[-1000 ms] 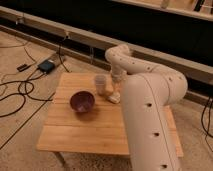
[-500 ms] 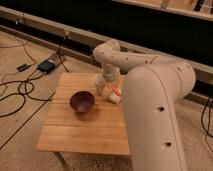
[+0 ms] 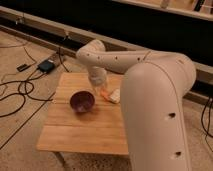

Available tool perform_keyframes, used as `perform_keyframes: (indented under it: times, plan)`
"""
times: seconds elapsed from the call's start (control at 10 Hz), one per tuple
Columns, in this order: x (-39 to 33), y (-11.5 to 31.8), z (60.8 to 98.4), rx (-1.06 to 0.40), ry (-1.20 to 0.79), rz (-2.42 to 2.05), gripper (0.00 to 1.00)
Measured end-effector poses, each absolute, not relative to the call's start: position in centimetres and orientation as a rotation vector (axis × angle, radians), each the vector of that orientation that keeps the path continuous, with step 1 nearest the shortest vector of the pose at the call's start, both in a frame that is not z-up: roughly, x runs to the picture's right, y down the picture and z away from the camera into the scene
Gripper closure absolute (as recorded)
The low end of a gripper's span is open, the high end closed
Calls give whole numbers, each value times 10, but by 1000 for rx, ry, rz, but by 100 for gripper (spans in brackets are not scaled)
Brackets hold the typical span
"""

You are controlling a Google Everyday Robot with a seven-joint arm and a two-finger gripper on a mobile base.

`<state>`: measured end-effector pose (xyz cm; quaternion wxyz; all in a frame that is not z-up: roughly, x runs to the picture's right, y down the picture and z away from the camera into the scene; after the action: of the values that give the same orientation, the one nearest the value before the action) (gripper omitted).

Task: Place the pepper in the ceramic bowl

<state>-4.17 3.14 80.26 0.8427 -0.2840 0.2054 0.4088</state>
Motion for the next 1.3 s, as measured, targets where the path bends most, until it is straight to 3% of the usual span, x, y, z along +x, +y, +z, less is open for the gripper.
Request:
perform_keyframes:
  times: [1.0,1.1,1.3]
  plan:
    - [-114,69,861,-716,335,800,100]
    - [-120,70,869,-728,326,792,98]
    - [-124,71,876,-742,319,786,84]
